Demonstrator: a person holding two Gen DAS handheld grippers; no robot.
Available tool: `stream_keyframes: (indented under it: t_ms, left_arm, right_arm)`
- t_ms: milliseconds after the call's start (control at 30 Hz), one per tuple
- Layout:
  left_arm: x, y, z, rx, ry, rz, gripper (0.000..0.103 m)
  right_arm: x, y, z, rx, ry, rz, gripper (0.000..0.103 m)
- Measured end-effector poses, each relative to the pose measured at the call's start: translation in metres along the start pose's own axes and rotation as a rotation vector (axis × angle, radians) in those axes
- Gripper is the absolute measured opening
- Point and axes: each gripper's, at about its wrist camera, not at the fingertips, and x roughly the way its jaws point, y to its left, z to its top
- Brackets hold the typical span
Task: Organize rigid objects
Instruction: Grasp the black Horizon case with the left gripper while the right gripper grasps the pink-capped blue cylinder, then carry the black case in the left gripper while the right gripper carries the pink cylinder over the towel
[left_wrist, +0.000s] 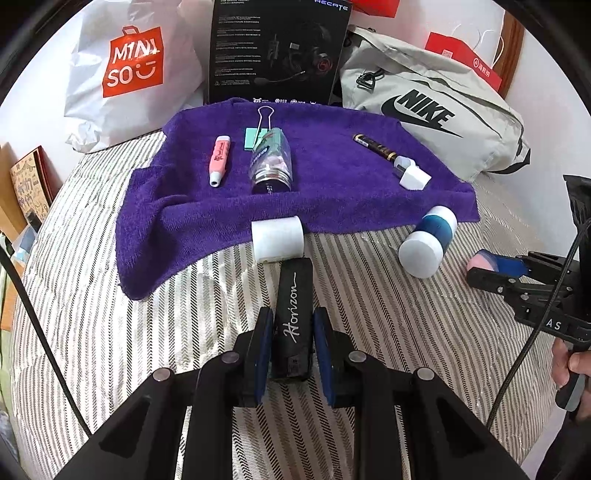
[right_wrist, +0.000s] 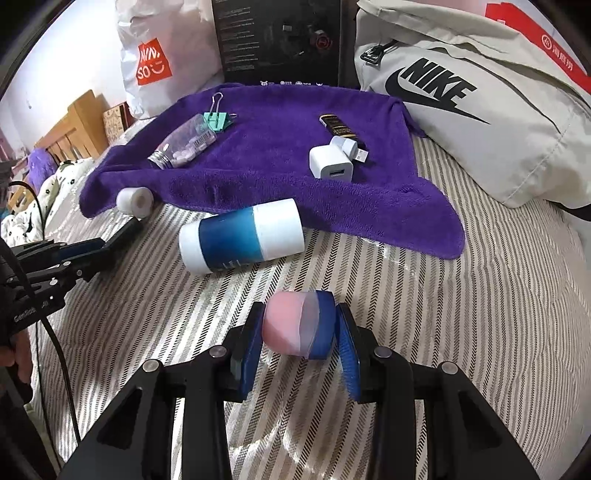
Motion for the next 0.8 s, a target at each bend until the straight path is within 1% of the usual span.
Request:
stream_keyframes:
  t_ms: [67, 167, 333, 467, 733, 800]
  left_arm:
    - [-0.002, -0.002, 0.001, 0.008, -0.002, 0.006, 0.022]
    - [-0.003, -0.004, 0.003, 0.018, 0.0, 0.011, 0.022]
    - [0.01, -0.009, 0.0, 0.049, 0.051, 0.03, 0.021]
    - [0.015, -0.013, 0.004, 0.067, 0.058, 0.049, 0.021]
    - [0.018, -0.012, 0.008, 0.078, 0.055, 0.045, 0.021]
    - [0.016, -0.01, 0.007, 0.07, 0.057, 0.03, 0.021]
  right_arm:
    - [-0.003, -0.003, 0.0, 0.012, -0.009, 0.004, 0.038]
    - [-0.003, -0.006, 0.001, 0.004, 0.0, 0.007, 0.038]
    - [-0.002, -0.006, -0.001, -0.007, 0.011, 0.021, 0.038]
    - [-0.001, -0.003, -0.002, -0.011, 0.019, 0.04, 0.038]
    - [0.002, 0.003, -0.005, -0.028, 0.029, 0.057, 0.038]
    - [0.001, 0.003, -0.005, -0.028, 0.029, 0.058, 0.038]
